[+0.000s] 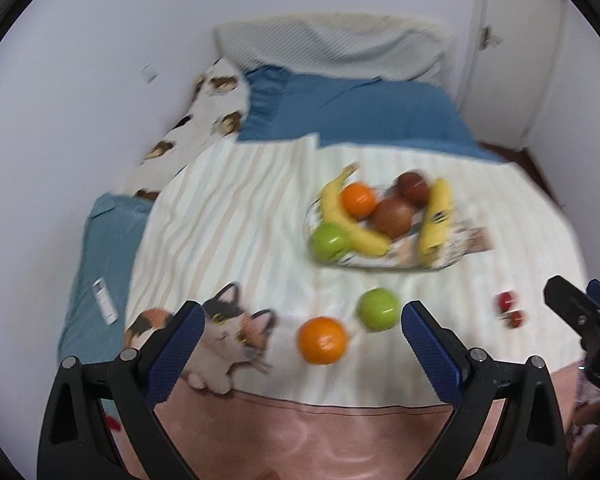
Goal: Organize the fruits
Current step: 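Withdraw both tools from the plate toward the loose orange and green apple, then grasp the orange with the left tool while the right tool grasps the green apple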
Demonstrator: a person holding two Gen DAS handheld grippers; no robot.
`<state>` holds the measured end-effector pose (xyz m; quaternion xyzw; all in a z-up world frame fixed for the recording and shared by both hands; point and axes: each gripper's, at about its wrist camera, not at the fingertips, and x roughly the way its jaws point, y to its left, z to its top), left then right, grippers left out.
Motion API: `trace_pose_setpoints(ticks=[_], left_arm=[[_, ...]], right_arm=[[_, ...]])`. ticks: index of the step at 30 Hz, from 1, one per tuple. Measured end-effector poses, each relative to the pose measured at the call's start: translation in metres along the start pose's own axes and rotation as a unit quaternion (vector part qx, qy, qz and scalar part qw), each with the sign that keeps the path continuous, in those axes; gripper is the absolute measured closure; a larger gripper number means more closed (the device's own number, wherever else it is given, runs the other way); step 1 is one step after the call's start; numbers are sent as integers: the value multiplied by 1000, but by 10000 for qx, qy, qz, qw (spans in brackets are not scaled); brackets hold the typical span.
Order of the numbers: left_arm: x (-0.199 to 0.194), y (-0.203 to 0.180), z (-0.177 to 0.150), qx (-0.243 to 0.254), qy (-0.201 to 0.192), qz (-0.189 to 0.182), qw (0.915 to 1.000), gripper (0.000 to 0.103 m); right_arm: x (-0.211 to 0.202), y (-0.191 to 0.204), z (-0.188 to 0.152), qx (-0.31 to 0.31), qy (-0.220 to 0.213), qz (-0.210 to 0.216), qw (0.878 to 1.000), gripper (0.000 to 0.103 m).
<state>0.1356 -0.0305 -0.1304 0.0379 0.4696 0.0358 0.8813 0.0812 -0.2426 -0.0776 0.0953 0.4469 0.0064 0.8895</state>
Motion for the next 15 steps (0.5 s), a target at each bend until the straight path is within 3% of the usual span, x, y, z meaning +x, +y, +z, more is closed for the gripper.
trace_pose_setpoints(ticks=[7, 15], left_arm=[[76, 21, -31, -256, 850, 668, 9938, 2], [121, 33, -48, -245, 1411, 794, 9865, 2]], right_arm=[[115, 1, -23, 105, 1003, 715, 9923, 1], [218, 24, -43, 503, 1648, 1003, 9799, 16]])
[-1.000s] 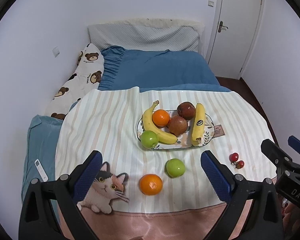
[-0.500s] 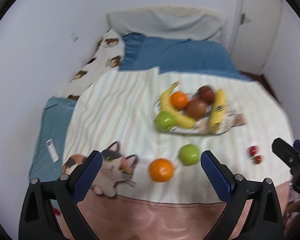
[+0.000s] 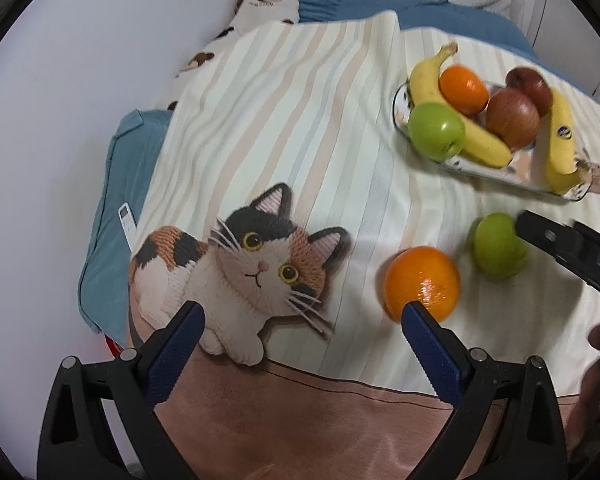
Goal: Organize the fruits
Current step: 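Grasp the orange with the left tool while the right tool grasps the green apple, then carry the orange and green apple over the plate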
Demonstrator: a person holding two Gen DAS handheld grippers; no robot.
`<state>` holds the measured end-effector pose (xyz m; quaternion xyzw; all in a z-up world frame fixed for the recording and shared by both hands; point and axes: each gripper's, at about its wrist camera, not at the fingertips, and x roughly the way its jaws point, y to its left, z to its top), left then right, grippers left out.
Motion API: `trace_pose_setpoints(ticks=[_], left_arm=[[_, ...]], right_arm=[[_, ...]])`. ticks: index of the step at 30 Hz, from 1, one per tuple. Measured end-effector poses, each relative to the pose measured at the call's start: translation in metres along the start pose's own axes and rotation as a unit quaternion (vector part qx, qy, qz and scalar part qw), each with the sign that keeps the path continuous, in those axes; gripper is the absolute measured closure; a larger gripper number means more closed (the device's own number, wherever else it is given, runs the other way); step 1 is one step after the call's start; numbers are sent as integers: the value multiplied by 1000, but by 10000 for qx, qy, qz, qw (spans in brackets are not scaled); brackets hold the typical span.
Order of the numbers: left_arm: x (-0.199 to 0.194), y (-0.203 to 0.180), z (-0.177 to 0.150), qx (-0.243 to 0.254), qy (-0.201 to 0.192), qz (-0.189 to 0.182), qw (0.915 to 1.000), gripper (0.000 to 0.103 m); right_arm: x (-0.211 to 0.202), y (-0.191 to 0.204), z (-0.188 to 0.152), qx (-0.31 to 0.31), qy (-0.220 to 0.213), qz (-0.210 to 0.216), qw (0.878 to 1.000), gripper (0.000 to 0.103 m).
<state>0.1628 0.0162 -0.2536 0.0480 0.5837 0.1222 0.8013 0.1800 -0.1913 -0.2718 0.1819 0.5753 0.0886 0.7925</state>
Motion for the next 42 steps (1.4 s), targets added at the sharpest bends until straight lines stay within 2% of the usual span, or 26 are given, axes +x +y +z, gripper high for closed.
trace_pose_setpoints(ticks=[4, 6, 7, 8, 15, 20, 22, 24, 25, 27, 34, 42], left_arm=[[14, -4, 5, 179, 217, -130, 9995, 2], [20, -8, 7, 237, 296, -236, 9990, 2], [24, -10, 8, 265, 333, -276, 9987, 2], [26, -12, 10, 284, 362, -325, 9984, 2], [47, -41, 17, 769, 783, -865, 9902, 2], [56, -68, 21, 1348, 801, -905, 9835, 2], [63, -82, 22, 1589, 770, -872, 9804, 9], [70, -89, 23, 1721, 822, -915, 9774, 32], [73, -94, 22, 1773, 856, -982, 9755, 38], [73, -99, 21, 1826, 735, -919, 9761, 39], [58, -80, 12, 1533, 658, -1026, 9806, 39], [47, -38, -32, 1389, 1020, -1069, 9792, 39]], right_arm=[[40, 3, 3, 129, 332, -68, 9993, 17], [54, 6, 2, 141, 458, -89, 9988, 28], [59, 8, 1, 50, 454, -252, 9986, 38], [61, 9, 0, -14, 411, -303, 9987, 43], [42, 1, -5, -172, 383, -457, 9981, 43], [18, -19, -14, -84, 288, -644, 9975, 43], [13, -27, -17, 20, 286, -665, 9974, 43], [9, -32, -19, 120, 288, -676, 9972, 43], [9, -34, -20, 146, 283, -694, 9971, 43], [5, -35, -23, 148, 269, -750, 9967, 43], [7, -30, -28, 65, 387, -845, 9956, 43], [5, -9, -67, -521, 938, -857, 9905, 43]])
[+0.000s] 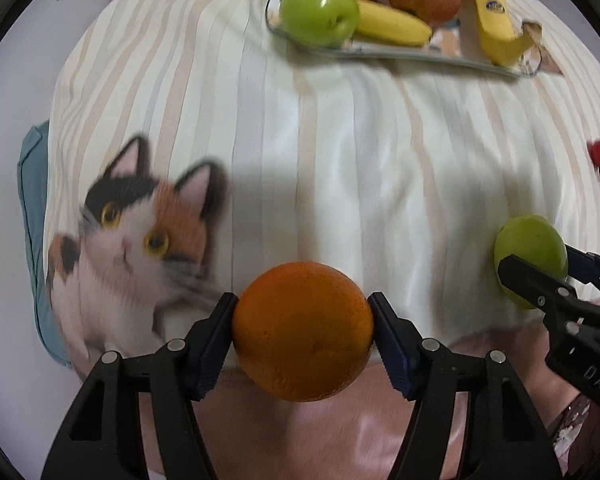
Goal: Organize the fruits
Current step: 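Carry the orange and green apple over the plate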
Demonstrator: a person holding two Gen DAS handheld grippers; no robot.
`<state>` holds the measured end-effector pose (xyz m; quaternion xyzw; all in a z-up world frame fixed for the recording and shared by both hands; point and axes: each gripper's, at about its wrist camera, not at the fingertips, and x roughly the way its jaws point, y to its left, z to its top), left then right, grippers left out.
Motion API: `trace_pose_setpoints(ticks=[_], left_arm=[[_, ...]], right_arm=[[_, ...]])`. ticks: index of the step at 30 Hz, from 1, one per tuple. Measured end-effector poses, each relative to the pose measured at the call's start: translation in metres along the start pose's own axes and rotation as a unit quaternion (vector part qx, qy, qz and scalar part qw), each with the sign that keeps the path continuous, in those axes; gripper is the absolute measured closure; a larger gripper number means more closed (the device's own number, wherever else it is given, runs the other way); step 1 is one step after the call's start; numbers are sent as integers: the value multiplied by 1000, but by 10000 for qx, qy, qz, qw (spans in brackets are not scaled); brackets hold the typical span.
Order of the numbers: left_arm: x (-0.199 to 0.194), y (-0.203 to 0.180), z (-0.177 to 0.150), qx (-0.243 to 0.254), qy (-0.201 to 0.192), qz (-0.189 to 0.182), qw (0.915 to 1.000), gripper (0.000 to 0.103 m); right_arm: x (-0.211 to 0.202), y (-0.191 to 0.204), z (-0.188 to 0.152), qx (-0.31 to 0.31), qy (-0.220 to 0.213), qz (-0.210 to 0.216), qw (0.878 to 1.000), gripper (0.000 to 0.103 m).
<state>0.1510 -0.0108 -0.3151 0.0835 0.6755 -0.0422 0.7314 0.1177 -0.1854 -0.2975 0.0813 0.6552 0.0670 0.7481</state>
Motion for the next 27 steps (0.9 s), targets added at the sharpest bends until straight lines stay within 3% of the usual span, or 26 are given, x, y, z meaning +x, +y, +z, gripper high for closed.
trace_pose_setpoints(ticks=[8, 17, 20, 27], left_arm=[[24, 2, -4, 263, 124, 134, 9995, 38], [27, -12, 5, 376, -42, 228, 9990, 40], [6, -24, 21, 348, -167, 196, 9991, 40], [-45, -22, 64, 76, -486, -438, 9978, 40]], right_arm=[[13, 24, -17, -678, 104, -574, 9960, 43], [28, 33, -14, -634, 106, -607, 9961, 43], [22, 30, -14, -566, 61, -447, 9974, 43], [-19, 14, 2, -292, -326, -119, 9990, 43]])
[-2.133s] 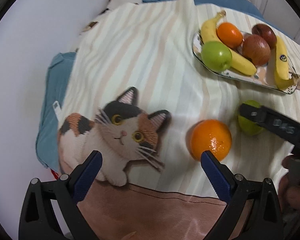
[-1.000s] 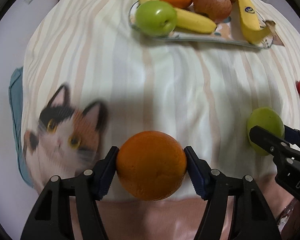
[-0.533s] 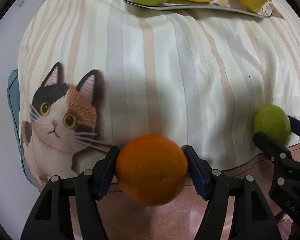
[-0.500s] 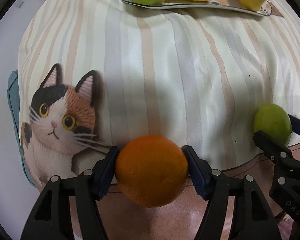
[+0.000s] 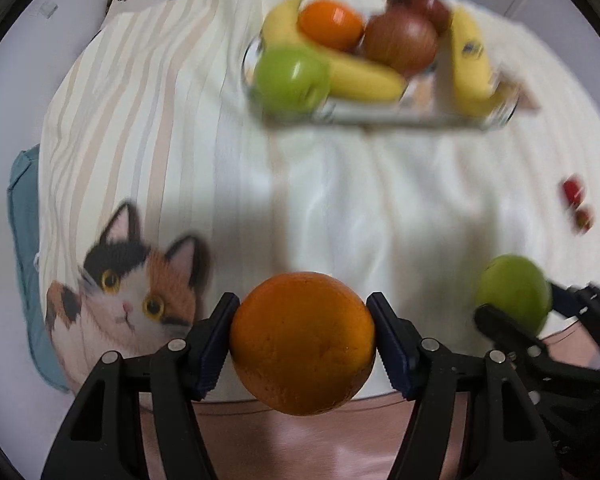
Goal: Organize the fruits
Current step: 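Carry the orange and green apple over the plate, then lower the orange and green apple onto the plate and open both tools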
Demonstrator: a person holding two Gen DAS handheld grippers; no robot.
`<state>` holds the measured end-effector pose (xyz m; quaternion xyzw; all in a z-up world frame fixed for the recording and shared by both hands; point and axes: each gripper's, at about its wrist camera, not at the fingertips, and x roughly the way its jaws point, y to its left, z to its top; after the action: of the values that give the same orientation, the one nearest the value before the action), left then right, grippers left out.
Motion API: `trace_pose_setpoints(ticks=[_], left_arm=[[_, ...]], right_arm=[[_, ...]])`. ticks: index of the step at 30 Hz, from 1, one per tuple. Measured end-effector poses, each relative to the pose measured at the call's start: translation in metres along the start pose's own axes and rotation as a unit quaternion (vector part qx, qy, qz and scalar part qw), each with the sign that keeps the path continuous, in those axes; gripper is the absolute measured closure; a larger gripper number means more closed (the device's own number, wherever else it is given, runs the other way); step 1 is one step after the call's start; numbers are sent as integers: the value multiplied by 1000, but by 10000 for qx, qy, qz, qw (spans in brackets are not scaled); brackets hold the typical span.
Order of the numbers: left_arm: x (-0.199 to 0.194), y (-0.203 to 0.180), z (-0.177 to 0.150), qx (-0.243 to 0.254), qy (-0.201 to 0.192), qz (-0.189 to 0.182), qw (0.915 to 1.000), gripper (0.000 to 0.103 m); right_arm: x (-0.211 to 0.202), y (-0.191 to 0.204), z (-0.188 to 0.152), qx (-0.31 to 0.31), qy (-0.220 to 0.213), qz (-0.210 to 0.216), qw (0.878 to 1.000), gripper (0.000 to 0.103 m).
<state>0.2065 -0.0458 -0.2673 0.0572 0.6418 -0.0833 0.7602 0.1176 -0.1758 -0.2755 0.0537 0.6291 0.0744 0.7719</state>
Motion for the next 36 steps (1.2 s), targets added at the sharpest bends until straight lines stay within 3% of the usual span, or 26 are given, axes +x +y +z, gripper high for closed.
trace_pose_setpoints(ticks=[5, 10, 19, 28, 36], left_arm=[[-36, -15, 51, 46, -349, -408, 9985, 40], [-45, -29, 84, 298, -606, -444, 9967, 40], [6, -51, 110, 500, -489, -249, 9972, 40], [28, -71, 116, 683, -569, -62, 9960, 39], [44, -75, 113, 672, -648, -37, 9956, 38]], right_arm=[[-44, -23, 34, 342, -551, 201, 9977, 43], [-66, -52, 73, 624, -963, 180, 9932, 43], [-29, -104, 157, 773, -975, 207, 9920, 43], [0, -111, 183, 361, -810, -37, 9961, 43], [3, -108, 175, 178, -841, -197, 9961, 43]])
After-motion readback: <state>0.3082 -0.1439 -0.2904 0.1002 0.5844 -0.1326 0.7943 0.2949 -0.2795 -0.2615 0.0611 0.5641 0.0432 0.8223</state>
